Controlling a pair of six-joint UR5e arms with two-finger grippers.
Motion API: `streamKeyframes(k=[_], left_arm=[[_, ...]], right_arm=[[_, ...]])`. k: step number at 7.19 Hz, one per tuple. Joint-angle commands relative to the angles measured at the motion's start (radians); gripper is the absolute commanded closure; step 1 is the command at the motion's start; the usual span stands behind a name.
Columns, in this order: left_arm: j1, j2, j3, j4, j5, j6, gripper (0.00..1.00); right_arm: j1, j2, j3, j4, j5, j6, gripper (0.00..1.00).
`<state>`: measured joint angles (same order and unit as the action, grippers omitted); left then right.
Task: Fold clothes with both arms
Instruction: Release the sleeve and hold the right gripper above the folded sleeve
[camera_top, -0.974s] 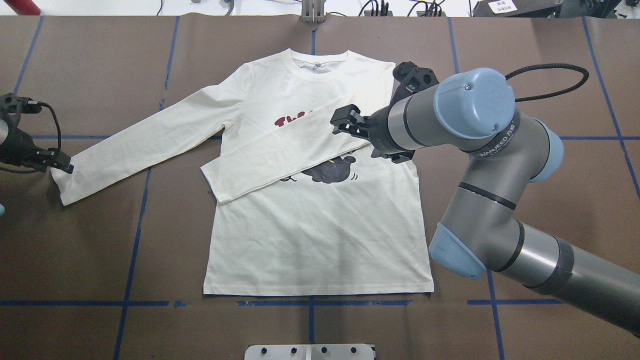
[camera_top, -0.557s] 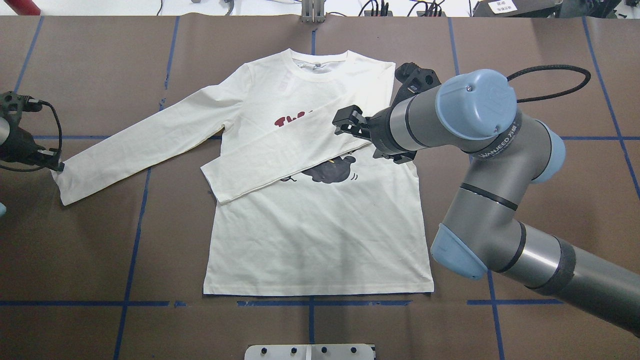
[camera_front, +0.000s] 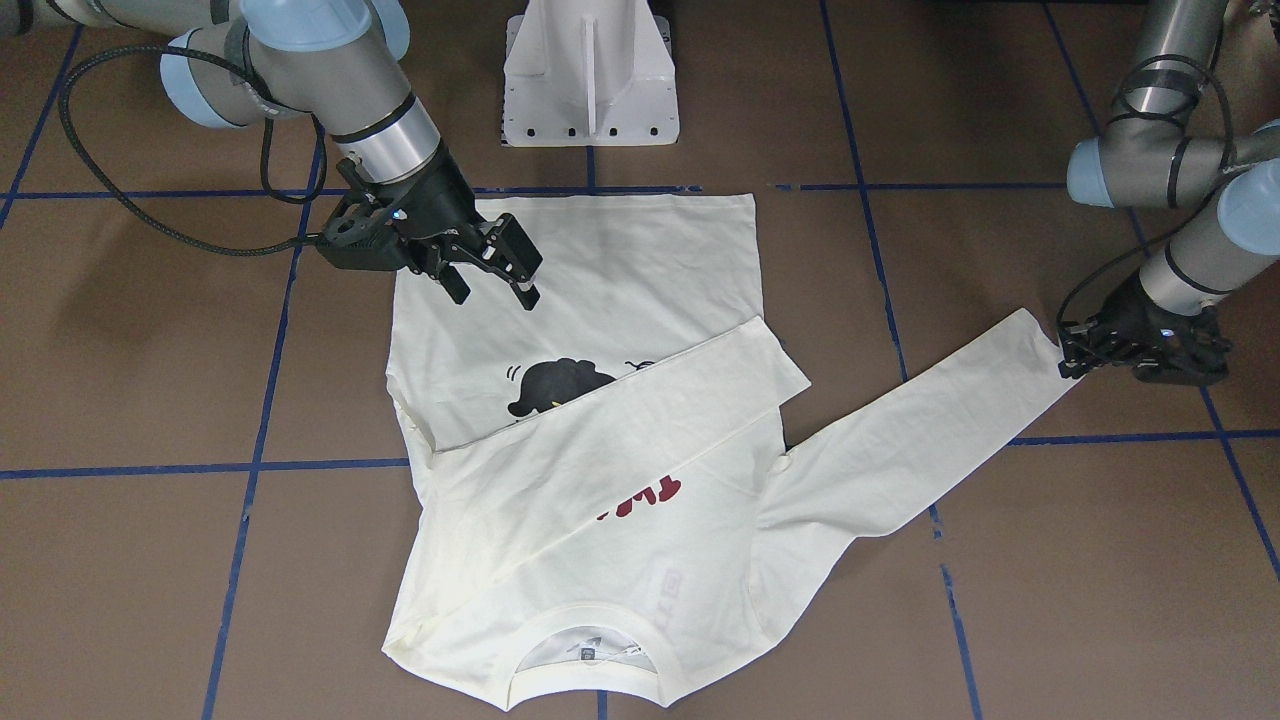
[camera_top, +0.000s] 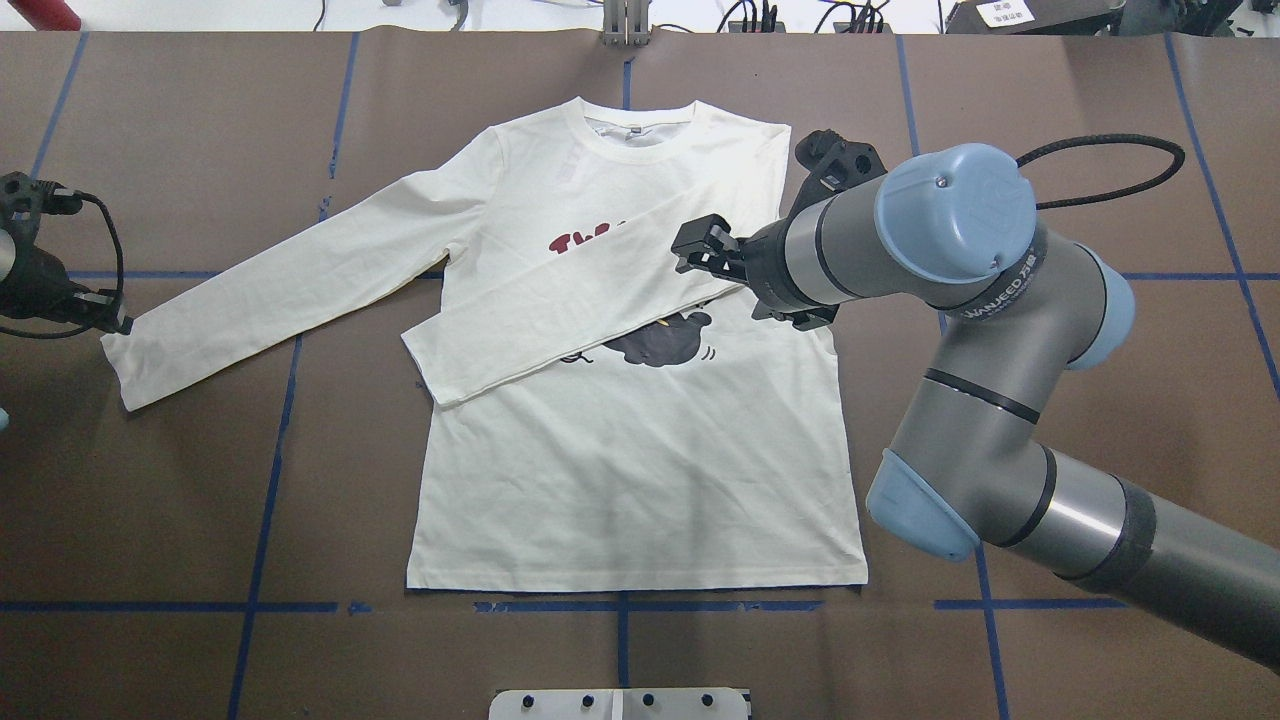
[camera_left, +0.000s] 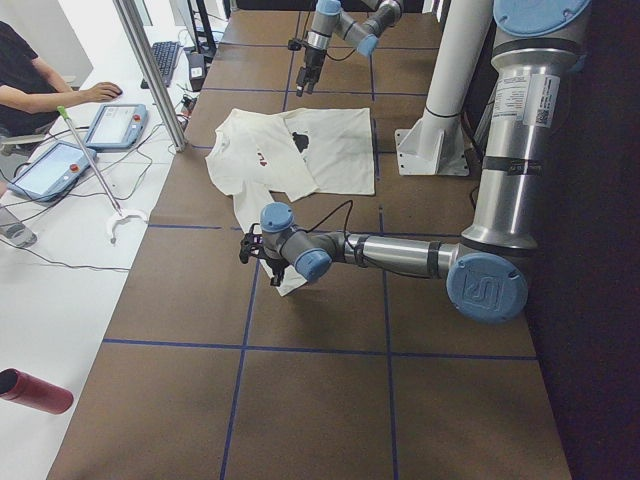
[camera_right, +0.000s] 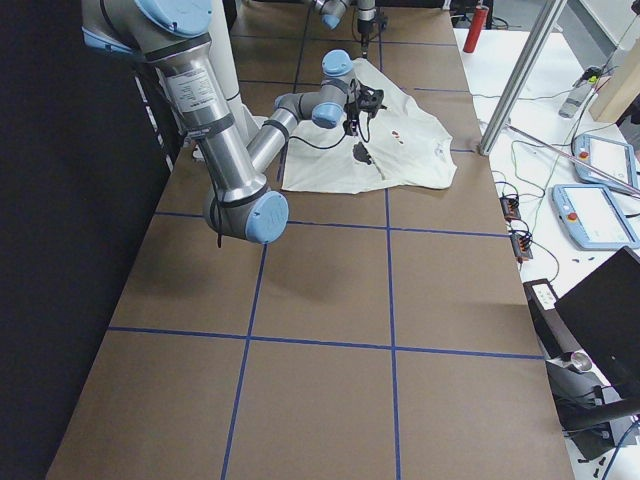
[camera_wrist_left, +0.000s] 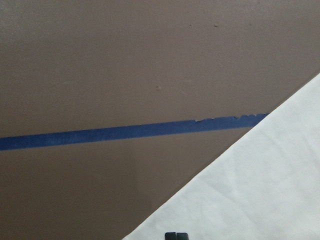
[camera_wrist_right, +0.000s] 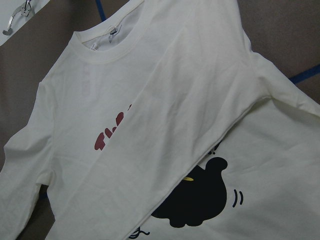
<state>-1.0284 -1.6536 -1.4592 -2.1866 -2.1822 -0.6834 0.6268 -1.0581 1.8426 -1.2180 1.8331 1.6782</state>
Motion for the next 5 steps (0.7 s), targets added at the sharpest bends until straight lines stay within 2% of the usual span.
streamKeyframes(k=[1,5], left_arm=[[0.001,0.002,0.028,-0.007,0.038,-0.001,0.24],[0.005,0.0,0.023,-0.002,0.036,-0.005,0.3]], right_arm=[[0.001,-0.023,0.018,0.0,0.0,0.0,0.0],[-0.002,-0.025,0.018,0.0,0.0,0.0,0.0]])
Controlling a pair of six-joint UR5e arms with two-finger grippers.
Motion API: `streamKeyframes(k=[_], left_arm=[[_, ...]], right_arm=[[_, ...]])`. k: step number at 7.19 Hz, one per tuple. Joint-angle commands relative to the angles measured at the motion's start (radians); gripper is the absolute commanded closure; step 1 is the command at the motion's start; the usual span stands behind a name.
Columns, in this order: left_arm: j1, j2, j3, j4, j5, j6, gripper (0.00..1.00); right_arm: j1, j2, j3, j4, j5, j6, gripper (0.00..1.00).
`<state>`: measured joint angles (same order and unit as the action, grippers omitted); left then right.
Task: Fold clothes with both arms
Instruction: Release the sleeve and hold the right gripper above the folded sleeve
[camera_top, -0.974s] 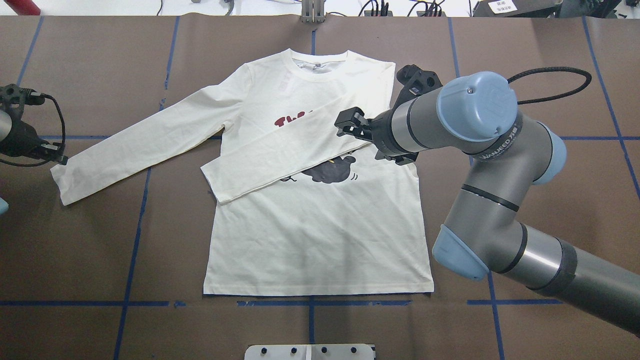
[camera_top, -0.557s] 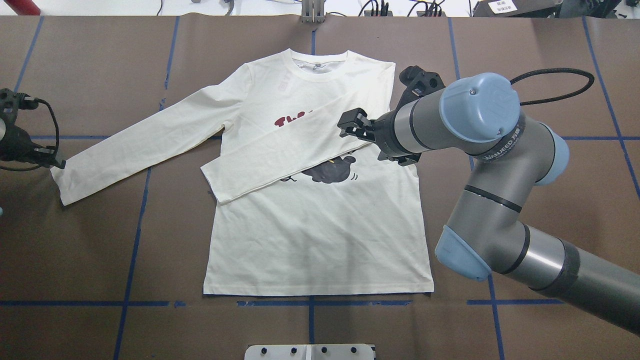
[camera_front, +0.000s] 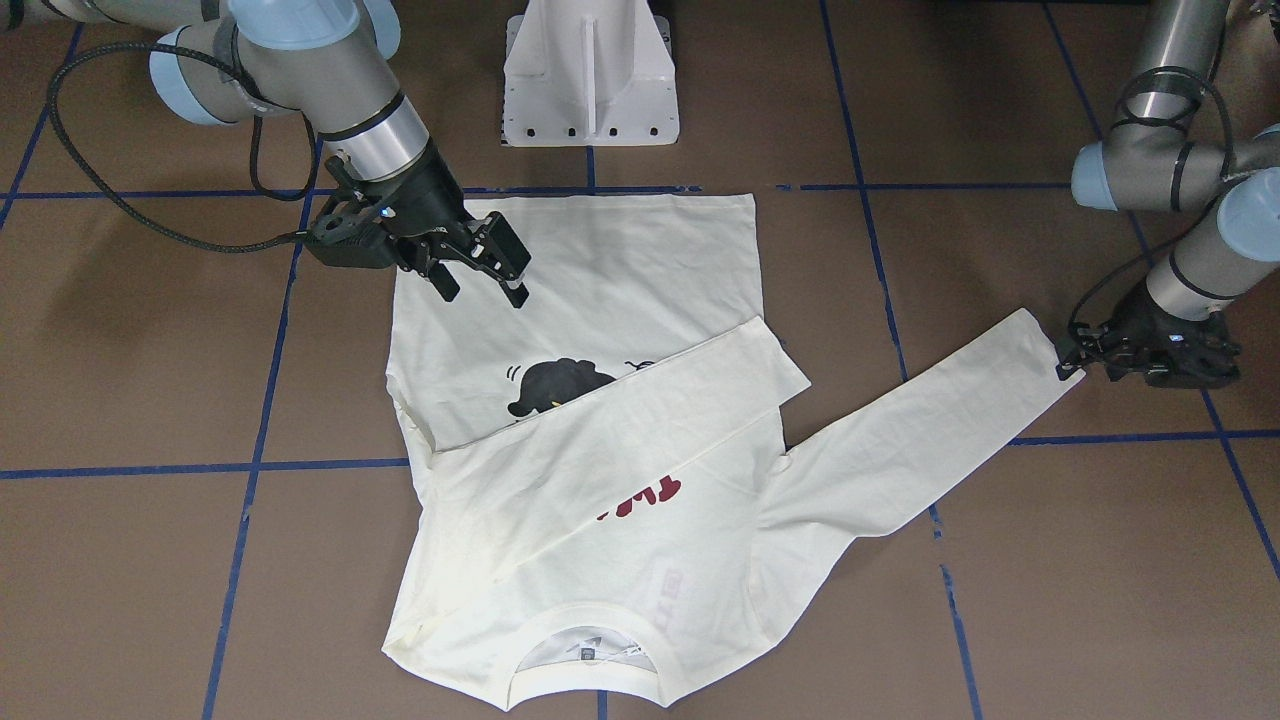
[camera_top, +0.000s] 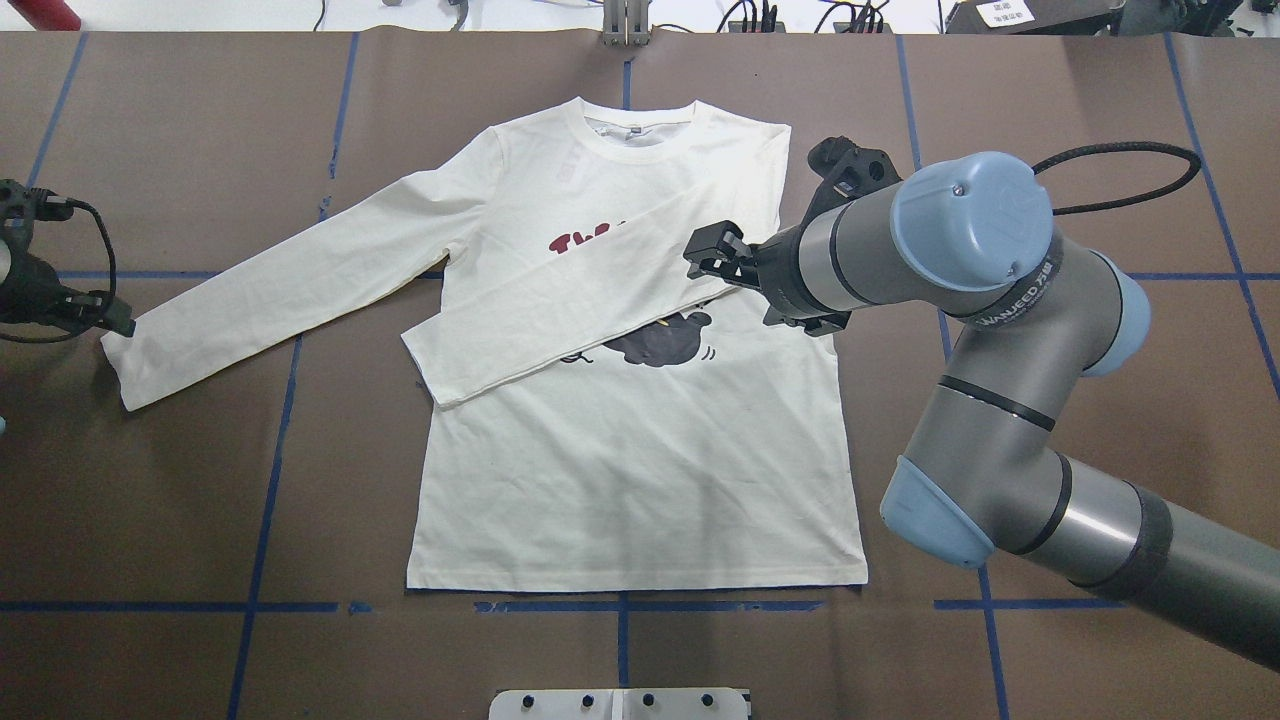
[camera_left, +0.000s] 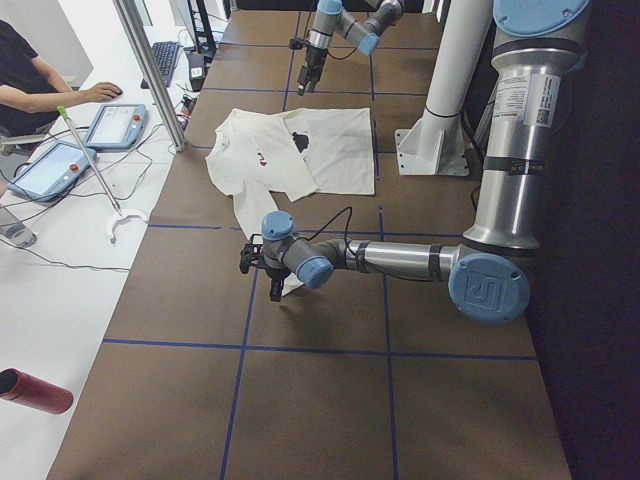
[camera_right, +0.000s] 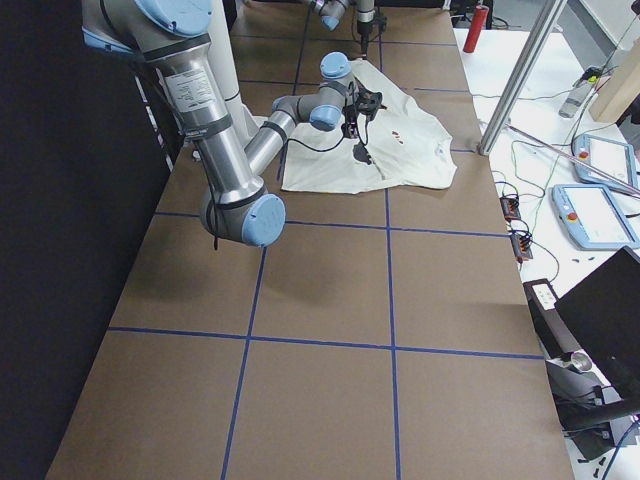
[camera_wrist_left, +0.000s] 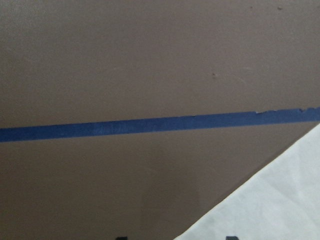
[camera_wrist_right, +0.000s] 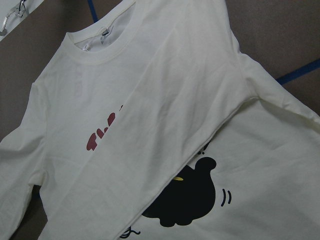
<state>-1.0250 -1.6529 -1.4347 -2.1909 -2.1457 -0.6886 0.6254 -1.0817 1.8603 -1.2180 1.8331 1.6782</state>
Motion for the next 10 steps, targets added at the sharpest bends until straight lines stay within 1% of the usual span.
streamKeyframes(k=[1,4,5,6,8,10], left_arm=[[0.005,-0.001,0.003,0.002,0.0,0.0,0.31],[0.026,-0.004,0.027,-0.001,0.001,0.0,0.32],[0.028,-0.005,0.027,0.002,-0.003,0.0,0.63],[0.026,-0.008,0.024,0.005,-0.005,0.003,1.0],[0.026,-0.01,-0.001,0.0,-0.013,0.0,1.0],[0.026,-0.007,-0.026,0.0,-0.046,-0.002,1.0]], right_arm=[[-0.001,0.0,0.0,0.0,0.0,0.0,0.0],[-0.001,-0.001,-0.001,0.0,0.0,0.0,0.0],[-0.001,-0.001,-0.001,0.0,-0.002,0.0,0.0],[-0.001,-0.003,0.0,0.0,-0.002,0.0,0.0],[-0.001,-0.004,0.0,0.0,-0.002,0.002,0.0],[-0.001,-0.007,0.002,0.0,-0.003,0.003,0.0]])
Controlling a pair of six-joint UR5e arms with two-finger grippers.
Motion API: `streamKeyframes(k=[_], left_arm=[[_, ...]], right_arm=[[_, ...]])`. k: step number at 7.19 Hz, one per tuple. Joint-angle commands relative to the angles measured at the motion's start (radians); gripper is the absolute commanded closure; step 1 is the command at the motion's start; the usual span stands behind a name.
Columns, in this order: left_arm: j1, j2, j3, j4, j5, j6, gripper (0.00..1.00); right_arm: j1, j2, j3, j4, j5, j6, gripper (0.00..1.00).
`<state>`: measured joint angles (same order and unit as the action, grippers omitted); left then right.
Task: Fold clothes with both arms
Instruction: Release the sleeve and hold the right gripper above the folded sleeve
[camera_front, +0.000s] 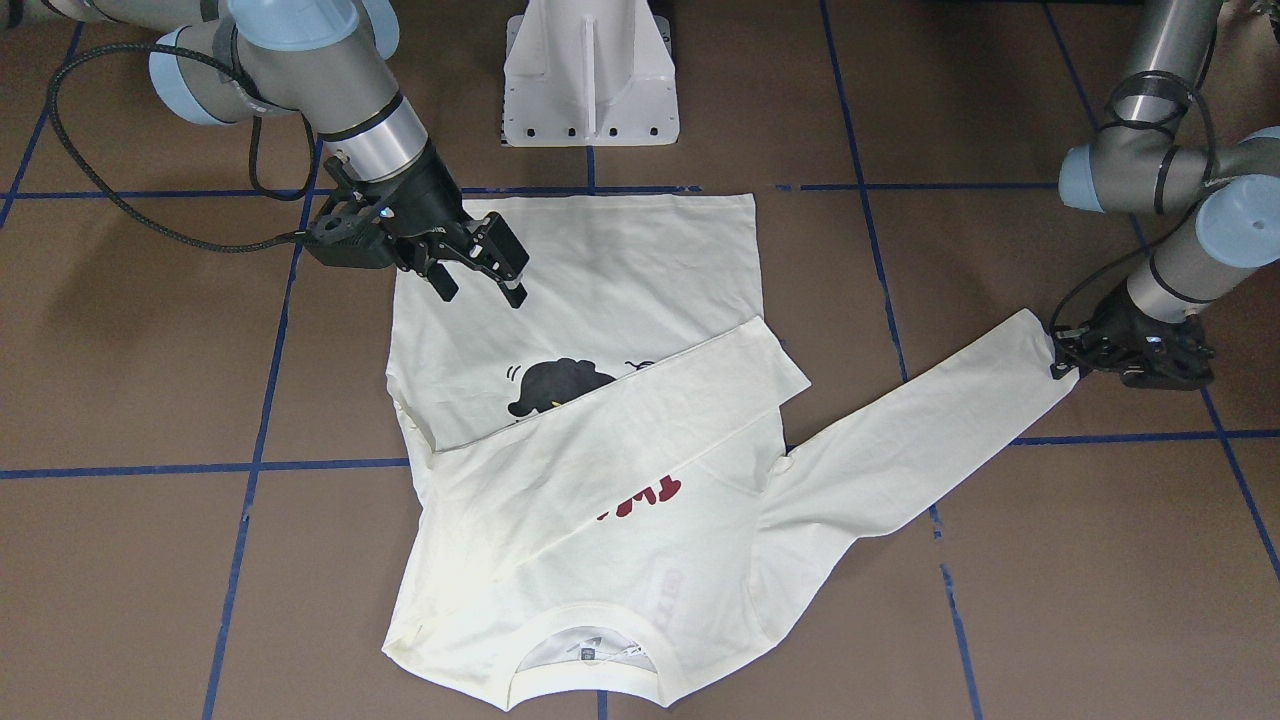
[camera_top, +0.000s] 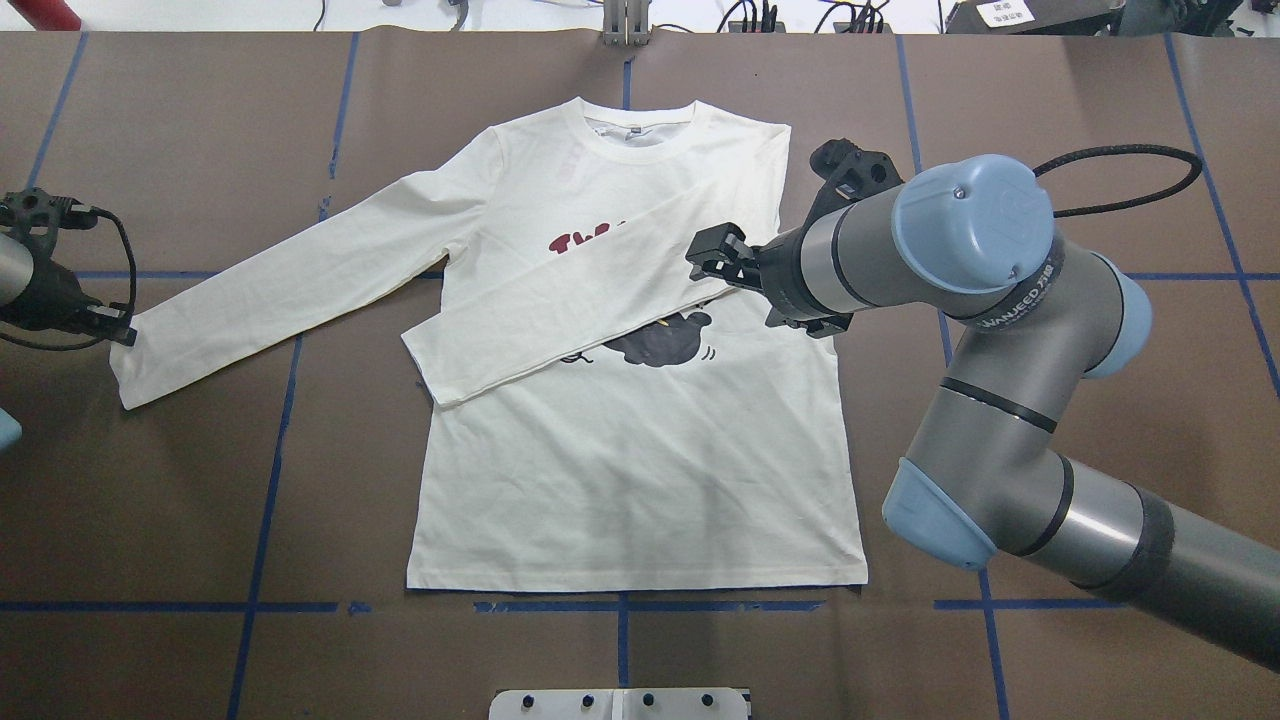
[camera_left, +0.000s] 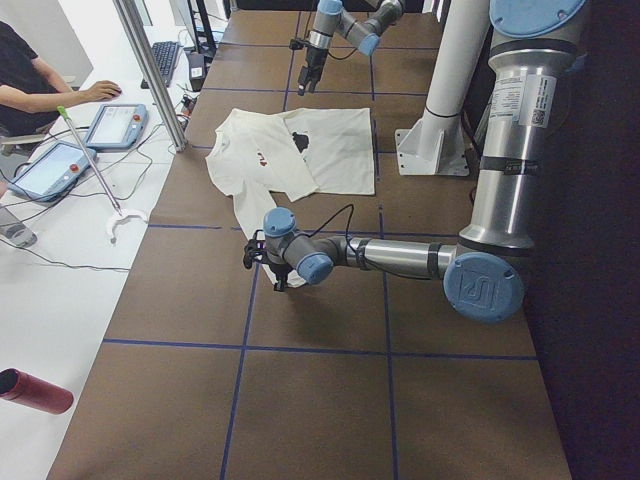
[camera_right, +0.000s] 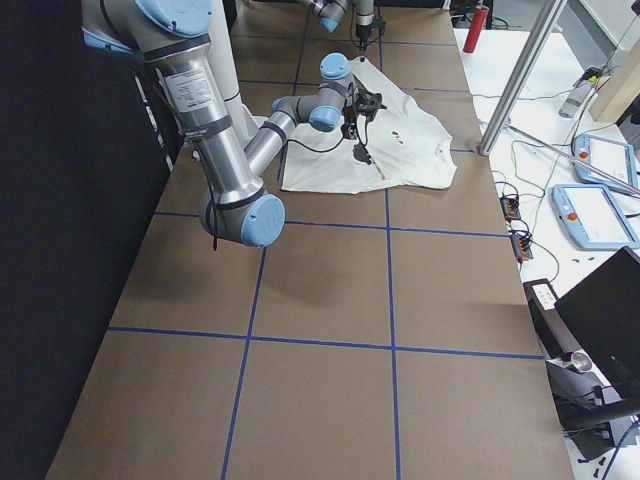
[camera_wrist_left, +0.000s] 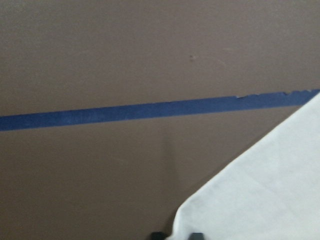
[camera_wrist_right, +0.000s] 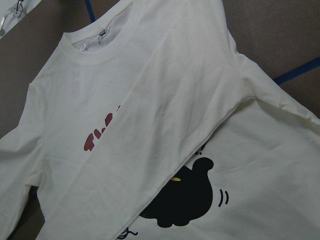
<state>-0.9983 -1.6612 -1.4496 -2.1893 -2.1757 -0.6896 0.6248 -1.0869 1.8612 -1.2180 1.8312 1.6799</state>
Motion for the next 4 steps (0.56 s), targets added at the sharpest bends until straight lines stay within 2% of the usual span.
streamKeyframes(k=[1,2,3,4], left_arm=[[0.0,0.003,-0.043,0.0,-0.018,-0.002,1.0],[0.0,0.003,-0.087,0.008,-0.054,-0.007,1.0],[0.0,-0.014,-0.159,0.011,-0.138,-0.077,1.0],[0.001,-0.104,-0.195,0.017,-0.183,-0.232,1.0]], right_arm=[[0.001,-0.002,0.001,0.0,-0.001,0.001,0.0],[0.006,-0.005,0.018,0.0,0.002,0.0,0.0],[0.015,-0.072,0.092,-0.002,0.016,-0.003,0.0],[0.033,-0.155,0.181,0.0,0.026,-0.005,0.0]])
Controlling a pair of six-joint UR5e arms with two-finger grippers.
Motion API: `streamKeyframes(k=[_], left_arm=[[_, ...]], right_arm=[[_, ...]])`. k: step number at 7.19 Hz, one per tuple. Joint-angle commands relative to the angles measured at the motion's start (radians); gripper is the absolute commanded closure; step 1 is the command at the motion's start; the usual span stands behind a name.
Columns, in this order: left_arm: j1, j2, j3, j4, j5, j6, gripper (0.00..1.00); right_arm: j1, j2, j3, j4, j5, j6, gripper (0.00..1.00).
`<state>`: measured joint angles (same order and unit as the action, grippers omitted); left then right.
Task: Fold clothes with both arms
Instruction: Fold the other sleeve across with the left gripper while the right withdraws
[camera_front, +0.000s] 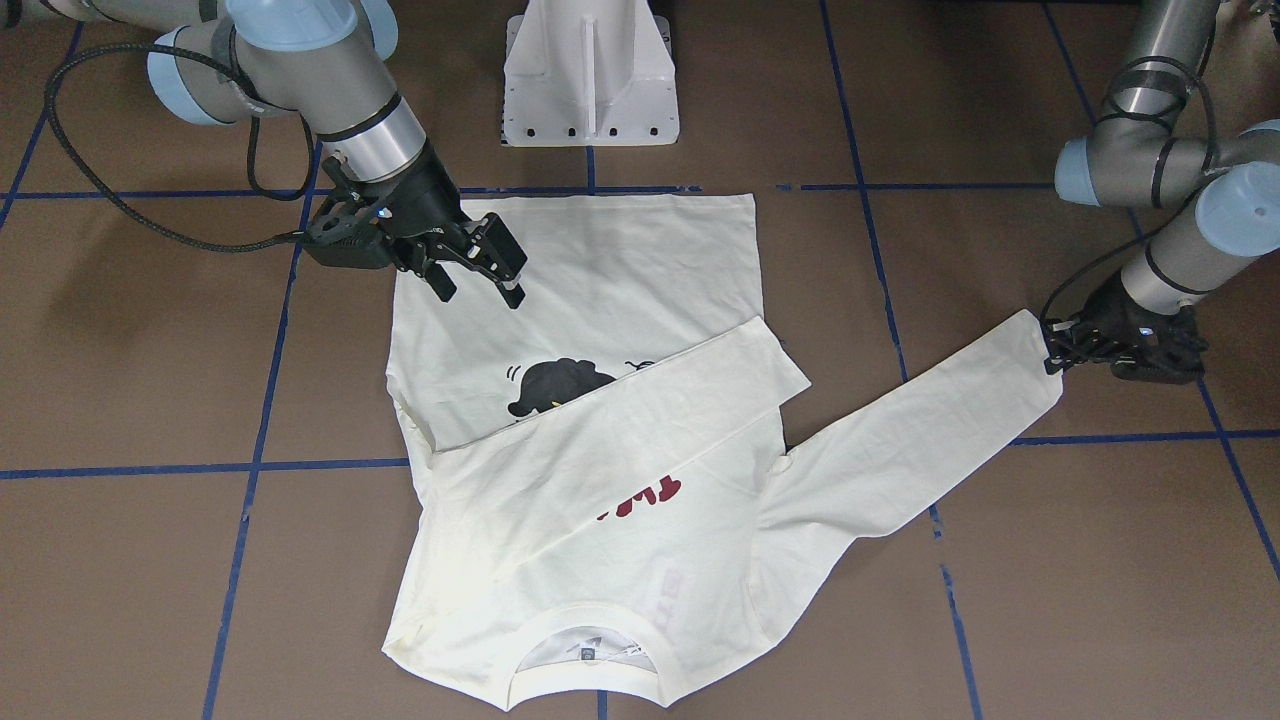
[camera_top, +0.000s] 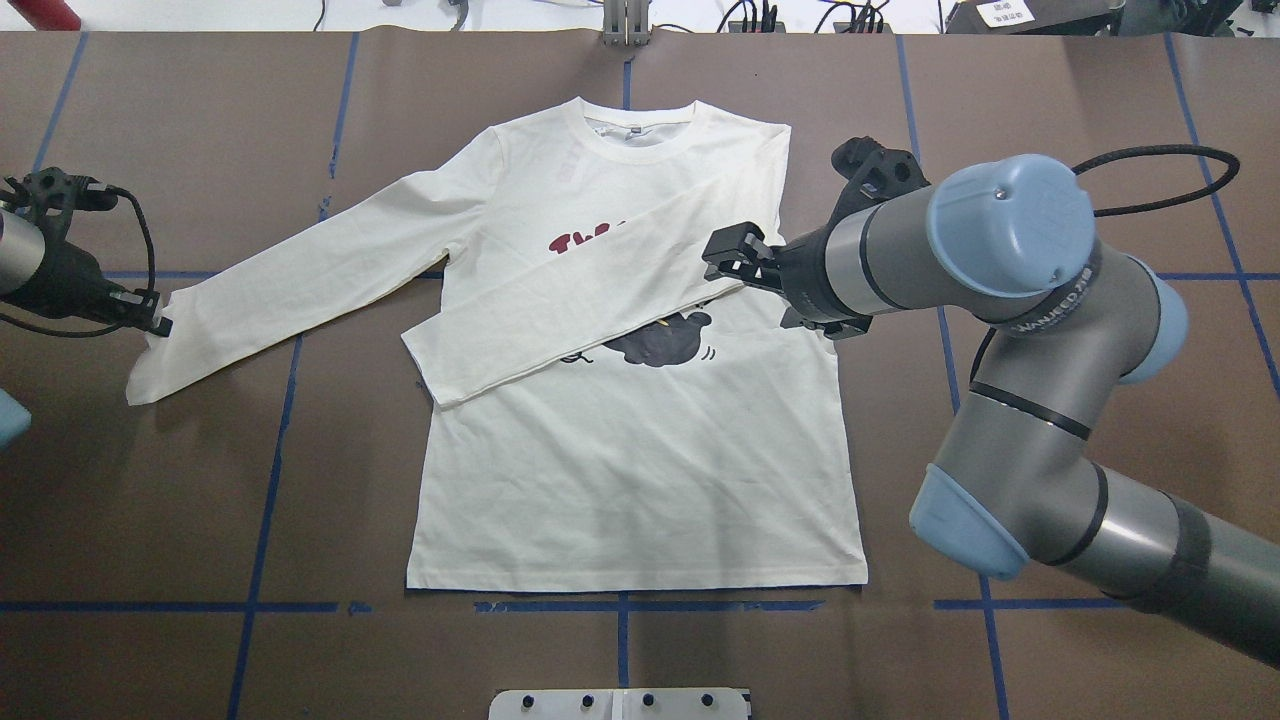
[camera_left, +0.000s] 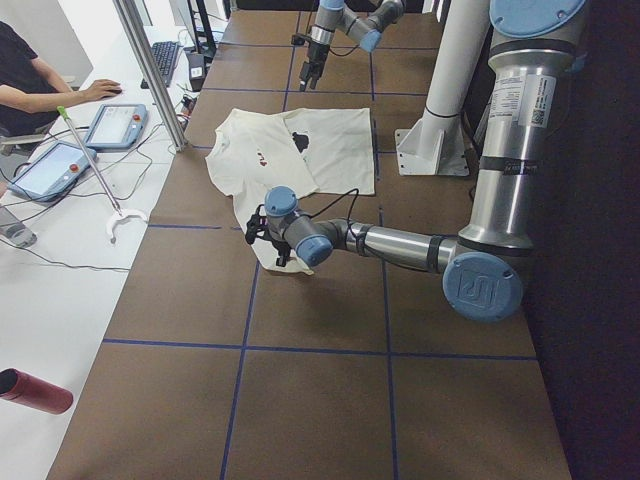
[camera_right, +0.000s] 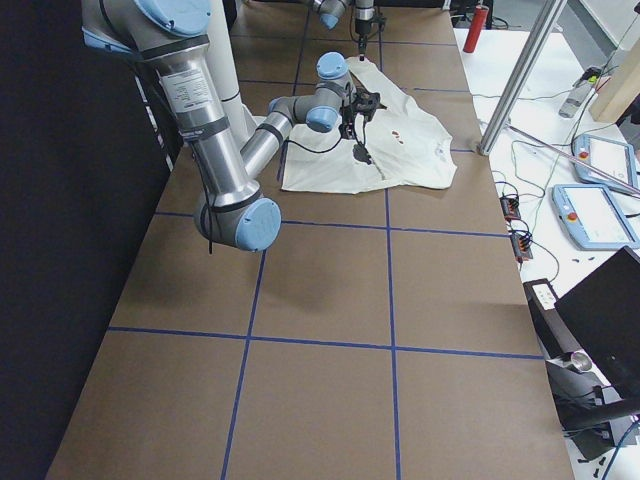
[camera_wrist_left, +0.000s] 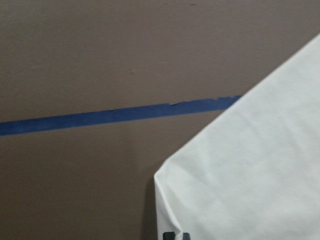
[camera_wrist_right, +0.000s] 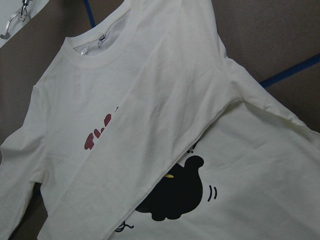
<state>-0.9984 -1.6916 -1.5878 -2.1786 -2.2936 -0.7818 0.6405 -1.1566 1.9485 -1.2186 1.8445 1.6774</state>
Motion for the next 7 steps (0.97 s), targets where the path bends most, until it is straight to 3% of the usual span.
streamKeyframes(k=[1,2,3,4,5,6,7], left_arm=[[0.029,-0.223,-0.063,0.01,-0.07,-0.36,1.0],[0.128,-0.346,-0.06,0.011,-0.055,-0.528,1.0],[0.223,-0.506,-0.032,0.064,0.048,-0.628,1.0],[0.31,-0.706,0.071,0.121,0.182,-0.642,1.0],[0.39,-0.875,0.232,0.112,0.257,-0.733,1.0],[0.464,-0.981,0.381,0.052,0.363,-0.747,1.0],[0.536,-1.04,0.523,-0.102,0.464,-0.754,1.0]], right_arm=[[0.074,-0.144,0.131,0.002,0.074,-0.007,0.0],[0.162,-0.184,0.147,0.007,0.164,-0.039,0.0],[0.223,-0.24,0.161,0.01,0.238,-0.104,0.0],[0.264,-0.288,0.164,0.013,0.255,-0.186,0.0],[0.286,-0.308,0.162,0.013,0.265,-0.233,0.0],[0.319,-0.321,0.164,0.013,0.297,-0.266,0.0],[0.394,-0.325,0.146,0.013,0.393,-0.318,0.0]])
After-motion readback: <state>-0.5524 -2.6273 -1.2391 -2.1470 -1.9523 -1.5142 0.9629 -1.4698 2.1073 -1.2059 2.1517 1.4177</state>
